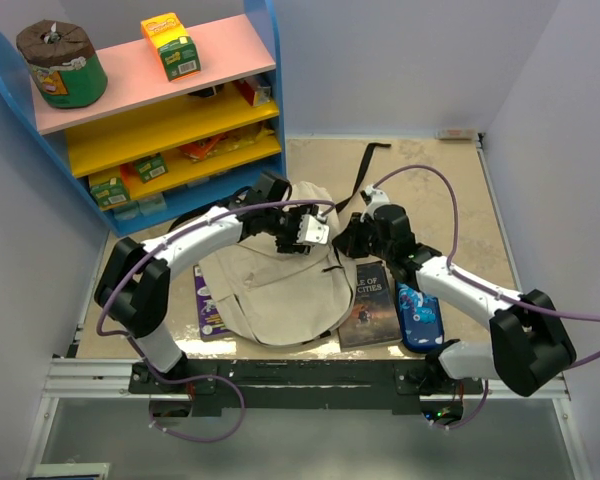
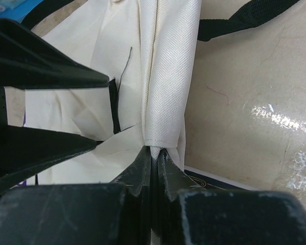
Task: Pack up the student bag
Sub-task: Unzip the student bag at the center of the board.
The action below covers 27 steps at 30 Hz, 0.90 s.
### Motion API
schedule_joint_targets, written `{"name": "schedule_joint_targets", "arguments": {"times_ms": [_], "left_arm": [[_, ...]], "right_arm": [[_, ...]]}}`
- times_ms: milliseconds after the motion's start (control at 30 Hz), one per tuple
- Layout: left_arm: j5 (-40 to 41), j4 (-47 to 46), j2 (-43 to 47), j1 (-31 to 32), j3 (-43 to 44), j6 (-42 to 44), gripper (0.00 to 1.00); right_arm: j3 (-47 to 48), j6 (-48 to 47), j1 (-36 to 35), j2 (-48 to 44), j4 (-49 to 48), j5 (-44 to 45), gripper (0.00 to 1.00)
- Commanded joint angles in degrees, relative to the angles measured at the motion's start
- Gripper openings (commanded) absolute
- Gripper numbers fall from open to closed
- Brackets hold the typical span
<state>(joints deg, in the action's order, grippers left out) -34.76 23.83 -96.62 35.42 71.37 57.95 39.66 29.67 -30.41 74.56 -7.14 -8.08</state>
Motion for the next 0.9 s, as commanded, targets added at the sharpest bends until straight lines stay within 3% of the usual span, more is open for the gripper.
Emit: {"name": "schedule_joint_targets", "arguments": {"times_ms": [0, 333, 500, 600, 633, 733, 867], "left_arm": [[-0.2, 3.4, -1.5, 1.7, 1.9, 5.4, 0.64], [1.5, 5.3, -3.0, 1.9, 4.1, 8.2, 0.43], [3.1, 5.1, -2.8, 1.9, 3.4, 9.0, 0.40], [4.2, 5.0, -2.3, 1.8, 2.8, 9.2, 0.27], [4.6, 4.9, -2.2, 1.8, 2.6, 9.2, 0.17], [5.9, 4.3, -1.0, 1.8, 1.5, 8.9, 0.00], [7.3, 2.9, 1.2, 1.8, -1.1, 8.1, 0.00]], "right_arm": [[4.5, -1.1, -0.6, -1.8, -2.5, -4.0, 0.00], [6.0, -1.5, -1.1, -4.2, -0.5, -4.1, 0.00], [6.3, -1.6, -1.3, -4.6, -0.1, -4.5, 0.00], [6.2, -1.9, -1.2, -4.5, 0.4, -3.9, 0.00], [6.2, -2.1, -1.2, -4.6, 0.5, -3.6, 0.00], [6.0, -2.2, -1.2, -4.0, 1.2, -2.5, 0.00], [5.5, -2.0, -1.2, -3.3, 1.2, -2.1, 0.00]]}}
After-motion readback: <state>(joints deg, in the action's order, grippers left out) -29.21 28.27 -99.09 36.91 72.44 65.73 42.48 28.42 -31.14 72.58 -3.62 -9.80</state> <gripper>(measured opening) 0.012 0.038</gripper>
